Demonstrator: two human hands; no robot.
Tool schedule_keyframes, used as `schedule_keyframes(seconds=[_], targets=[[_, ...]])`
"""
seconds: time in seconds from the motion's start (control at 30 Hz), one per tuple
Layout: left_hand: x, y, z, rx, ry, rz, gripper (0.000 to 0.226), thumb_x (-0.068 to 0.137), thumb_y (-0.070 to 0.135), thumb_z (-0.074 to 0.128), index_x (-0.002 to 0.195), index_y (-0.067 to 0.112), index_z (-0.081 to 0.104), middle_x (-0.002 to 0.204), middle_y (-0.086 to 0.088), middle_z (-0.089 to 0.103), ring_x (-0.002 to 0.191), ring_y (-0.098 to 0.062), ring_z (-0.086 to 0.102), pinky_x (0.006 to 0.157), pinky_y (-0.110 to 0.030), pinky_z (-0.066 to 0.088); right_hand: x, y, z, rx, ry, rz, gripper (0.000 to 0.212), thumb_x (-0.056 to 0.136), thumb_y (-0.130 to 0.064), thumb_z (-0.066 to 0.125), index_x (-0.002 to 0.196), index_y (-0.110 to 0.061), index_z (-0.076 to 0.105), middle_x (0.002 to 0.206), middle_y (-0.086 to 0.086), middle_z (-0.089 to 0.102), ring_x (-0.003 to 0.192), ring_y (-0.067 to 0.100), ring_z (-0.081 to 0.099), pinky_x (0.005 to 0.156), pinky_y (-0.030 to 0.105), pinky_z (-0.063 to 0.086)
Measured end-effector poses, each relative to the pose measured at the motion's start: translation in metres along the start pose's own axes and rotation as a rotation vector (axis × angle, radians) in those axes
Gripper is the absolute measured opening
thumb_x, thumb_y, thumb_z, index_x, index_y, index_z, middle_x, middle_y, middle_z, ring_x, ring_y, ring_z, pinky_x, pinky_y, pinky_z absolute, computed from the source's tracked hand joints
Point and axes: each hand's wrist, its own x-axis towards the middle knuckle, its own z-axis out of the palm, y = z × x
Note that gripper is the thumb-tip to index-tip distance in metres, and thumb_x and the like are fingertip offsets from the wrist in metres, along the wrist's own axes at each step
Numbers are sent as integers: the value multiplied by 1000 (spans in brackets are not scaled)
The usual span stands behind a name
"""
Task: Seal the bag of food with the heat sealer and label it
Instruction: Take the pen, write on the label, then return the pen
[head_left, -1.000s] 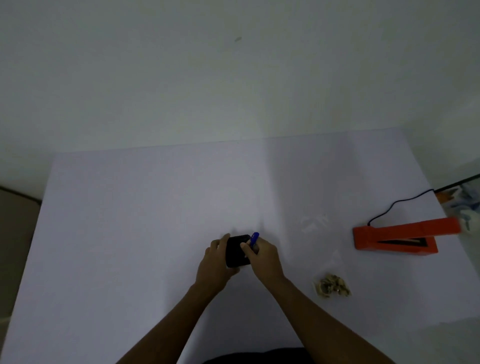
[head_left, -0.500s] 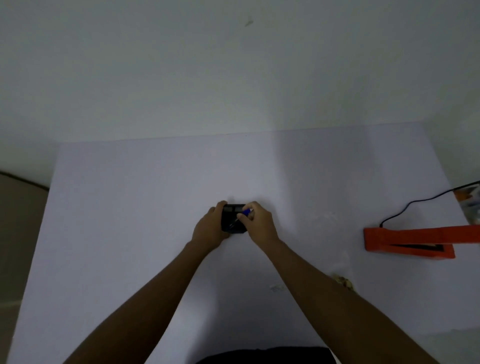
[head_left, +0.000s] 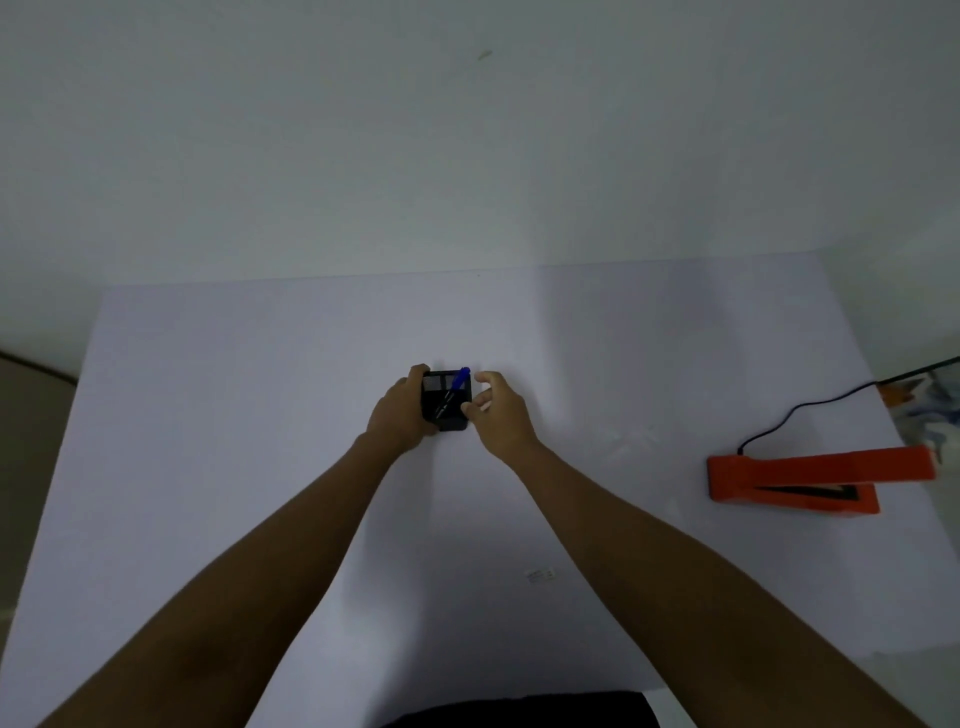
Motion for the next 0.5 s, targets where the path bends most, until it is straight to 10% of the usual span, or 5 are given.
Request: schedule_keyframes(seconds=[0.2, 0.33, 0.5], targets=[[-19, 9, 7, 139, 57, -87, 118, 63, 30, 87, 152, 19, 11, 141, -14, 43, 128, -35, 41, 101, -53, 39, -22, 15, -12, 55, -37, 19, 39, 93, -15, 61, 131, -18, 52, 103, -2, 59, 88, 16, 60, 74, 36, 58], [-59, 28, 36, 62, 280, 109, 81, 73, 31, 78, 141, 17, 37, 131, -10, 52, 116, -29, 49, 91, -43, 44, -57, 56, -26, 6, 27, 26, 25, 95, -19, 55, 119, -14, 60, 96, -3, 61, 82, 14, 62, 72, 35, 58], [-119, 39, 124, -90, -26, 182, 34, 89, 28, 64, 119, 14, 58, 115, -6, 60, 103, -21, 57, 85, -26, 42, -121, 136, -33, -198, 57, 103, 19, 96, -14, 52, 109, -9, 65, 98, 4, 68, 83, 13, 61, 74, 21, 48]])
